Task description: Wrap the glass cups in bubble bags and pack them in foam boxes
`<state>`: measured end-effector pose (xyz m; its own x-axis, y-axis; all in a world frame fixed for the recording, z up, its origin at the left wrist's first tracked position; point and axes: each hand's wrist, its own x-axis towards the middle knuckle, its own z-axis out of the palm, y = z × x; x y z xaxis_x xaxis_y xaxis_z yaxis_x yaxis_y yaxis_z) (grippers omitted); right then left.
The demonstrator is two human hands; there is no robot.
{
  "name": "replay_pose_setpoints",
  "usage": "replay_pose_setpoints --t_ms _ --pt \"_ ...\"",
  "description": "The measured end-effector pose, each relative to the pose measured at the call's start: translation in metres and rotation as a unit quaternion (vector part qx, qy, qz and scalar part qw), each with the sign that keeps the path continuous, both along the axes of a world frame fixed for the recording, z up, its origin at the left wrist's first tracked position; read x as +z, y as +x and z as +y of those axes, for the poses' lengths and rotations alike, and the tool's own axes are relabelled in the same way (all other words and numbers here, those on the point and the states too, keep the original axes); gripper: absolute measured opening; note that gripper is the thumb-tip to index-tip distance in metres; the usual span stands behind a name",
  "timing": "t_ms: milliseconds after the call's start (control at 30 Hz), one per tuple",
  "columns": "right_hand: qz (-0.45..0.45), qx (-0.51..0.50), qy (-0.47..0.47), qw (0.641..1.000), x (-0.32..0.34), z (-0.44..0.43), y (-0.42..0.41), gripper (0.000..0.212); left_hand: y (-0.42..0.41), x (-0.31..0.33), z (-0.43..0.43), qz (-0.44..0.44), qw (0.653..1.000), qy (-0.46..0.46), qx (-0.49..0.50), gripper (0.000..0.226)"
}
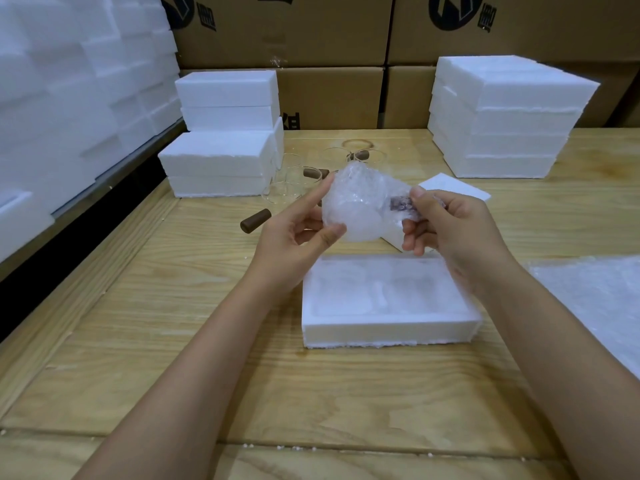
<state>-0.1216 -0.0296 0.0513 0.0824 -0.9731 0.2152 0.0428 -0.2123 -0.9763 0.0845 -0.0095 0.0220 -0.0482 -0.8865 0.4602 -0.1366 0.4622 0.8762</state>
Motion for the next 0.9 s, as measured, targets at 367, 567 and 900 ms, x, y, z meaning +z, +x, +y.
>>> replay_pose_setpoints --t_ms 367,567,900 --pt "0.061 0.0 0.071 0.996 -0.002 -0.0031 -0.0068 0.044 -0.0009 0.0034 -0.0024 0.008 0.999 0.021 -0.023 0.023" --pt "0.078 0.001 0.07 0.994 -0.0028 -0.0029 -0.0054 0.048 -0.0022 0.0045 -0.001 0.012 1.0 0.027 -0.009 0.027" --pt "0.082 0.012 0.049 0.995 -0.0026 -0.0013 -0.0026 0.041 -0.0033 0.0022 -0.0016 0.001 1.0 0.025 -0.013 0.031"
